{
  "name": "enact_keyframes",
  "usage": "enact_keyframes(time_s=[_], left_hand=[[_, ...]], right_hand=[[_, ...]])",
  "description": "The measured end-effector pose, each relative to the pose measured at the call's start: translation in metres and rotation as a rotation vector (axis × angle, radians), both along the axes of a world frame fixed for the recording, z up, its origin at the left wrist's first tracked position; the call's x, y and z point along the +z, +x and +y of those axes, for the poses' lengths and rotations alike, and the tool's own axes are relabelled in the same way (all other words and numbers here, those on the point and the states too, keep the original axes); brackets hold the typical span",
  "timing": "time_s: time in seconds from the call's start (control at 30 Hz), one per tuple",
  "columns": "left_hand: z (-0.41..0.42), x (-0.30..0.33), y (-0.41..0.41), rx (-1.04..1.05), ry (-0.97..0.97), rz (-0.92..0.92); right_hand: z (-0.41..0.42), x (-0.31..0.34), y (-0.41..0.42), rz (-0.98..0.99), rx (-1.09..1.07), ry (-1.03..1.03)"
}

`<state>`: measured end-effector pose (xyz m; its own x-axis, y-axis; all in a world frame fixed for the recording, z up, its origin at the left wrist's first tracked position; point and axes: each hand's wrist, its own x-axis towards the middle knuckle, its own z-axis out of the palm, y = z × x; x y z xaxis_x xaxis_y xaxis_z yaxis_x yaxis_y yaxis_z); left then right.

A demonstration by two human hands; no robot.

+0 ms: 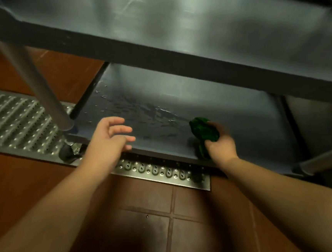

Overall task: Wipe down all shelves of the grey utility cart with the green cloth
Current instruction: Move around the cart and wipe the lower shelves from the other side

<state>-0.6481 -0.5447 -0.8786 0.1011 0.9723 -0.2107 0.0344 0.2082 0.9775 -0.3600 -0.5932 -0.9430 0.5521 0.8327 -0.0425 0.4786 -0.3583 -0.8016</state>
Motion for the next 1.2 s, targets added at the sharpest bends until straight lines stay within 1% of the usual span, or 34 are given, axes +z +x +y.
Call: enact_keyframes(time_s=[0.1,0.23,0.3,0.43,0.53,0.63,0.73,0.8,0.83,0.9,0.97,1.03,1.13,1.2], left_hand=[[0.002,-0.010,0.017,-0.073,0.051,0.012],[-0.009,-0.015,0.030,-0.153,0.058,0.071],[-0.009,-0.012,0.033,-0.162,0.060,0.077],[-0.007,-0.015,0.045,-0.129,0.072,0.089],[-0.013,-0.006,0.060,-0.158,0.061,0.144],[-0.014,0.022,0.078,-0.169,0.029,0.183],[-0.013,0.045,0.092,-0.166,0.014,0.193],[-0.014,0.046,0.101,-0.174,0.035,0.190],[-0.015,0.042,0.105,-0.193,0.043,0.182],[-0.015,0.031,0.114,-0.225,0.043,0.141],[-0.014,0.019,0.124,-0.249,0.036,0.103],[-0.014,0.012,0.136,-0.265,0.025,0.078],[-0.016,0.005,0.156,-0.283,0.010,0.054],[-0.016,-0.003,0.167,-0.298,-0.005,0.041]], right_hand=[[-0.016,-0.007,0.030,-0.011,-0.107,0.032],[-0.041,-0.007,0.066,-0.054,-0.104,-0.043],[-0.040,-0.007,0.076,-0.070,-0.118,-0.054],[-0.011,-0.011,0.076,-0.089,-0.056,0.047],[0.003,-0.012,0.066,-0.038,-0.036,0.103],[-0.001,-0.003,0.056,0.099,-0.026,0.130],[-0.005,0.004,0.049,0.121,-0.032,0.116],[-0.004,0.000,0.052,0.139,-0.052,0.126],[-0.005,-0.005,0.055,0.115,-0.050,0.117],[-0.011,-0.014,0.065,0.001,0.006,0.095],[-0.019,-0.017,0.079,-0.014,0.008,0.098],[-0.034,-0.010,0.096,-0.001,-0.060,0.109],[-0.055,-0.002,0.132,-0.183,-0.168,0.004],[-0.066,-0.007,0.159,-0.254,-0.278,-0.087]])
